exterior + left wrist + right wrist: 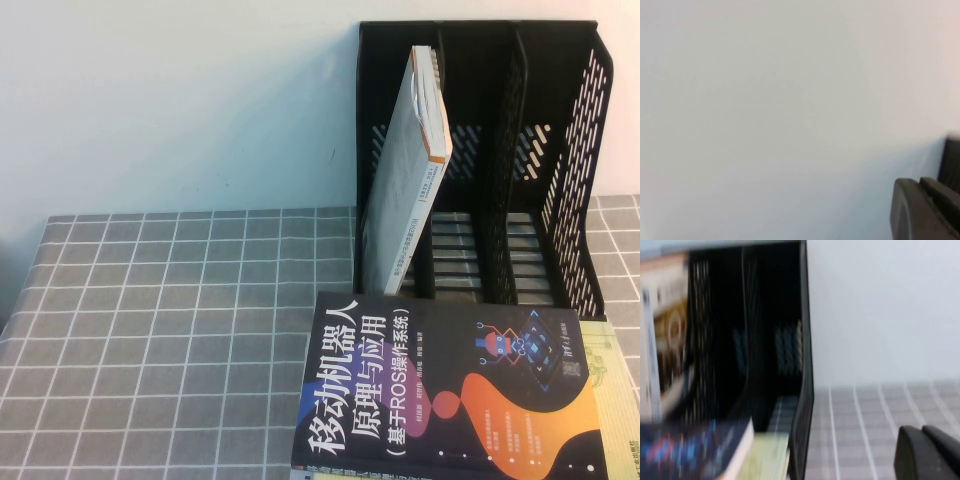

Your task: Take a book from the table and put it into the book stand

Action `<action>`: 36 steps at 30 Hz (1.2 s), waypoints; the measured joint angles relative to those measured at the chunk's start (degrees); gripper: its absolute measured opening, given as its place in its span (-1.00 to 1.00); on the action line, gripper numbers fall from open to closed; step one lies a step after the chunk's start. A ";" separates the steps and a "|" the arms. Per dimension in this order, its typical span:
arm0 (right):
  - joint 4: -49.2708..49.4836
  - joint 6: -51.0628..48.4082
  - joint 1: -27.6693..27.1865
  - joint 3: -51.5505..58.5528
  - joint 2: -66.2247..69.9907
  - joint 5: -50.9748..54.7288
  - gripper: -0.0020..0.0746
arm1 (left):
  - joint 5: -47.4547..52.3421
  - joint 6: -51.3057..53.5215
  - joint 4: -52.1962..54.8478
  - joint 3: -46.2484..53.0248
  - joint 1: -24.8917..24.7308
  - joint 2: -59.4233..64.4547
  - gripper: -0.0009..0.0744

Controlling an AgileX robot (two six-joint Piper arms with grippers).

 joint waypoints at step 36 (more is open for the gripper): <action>1.04 3.20 0.00 -22.53 2.82 -33.25 -0.96 | -16.38 -1.11 -4.50 -23.33 0.00 2.30 -0.98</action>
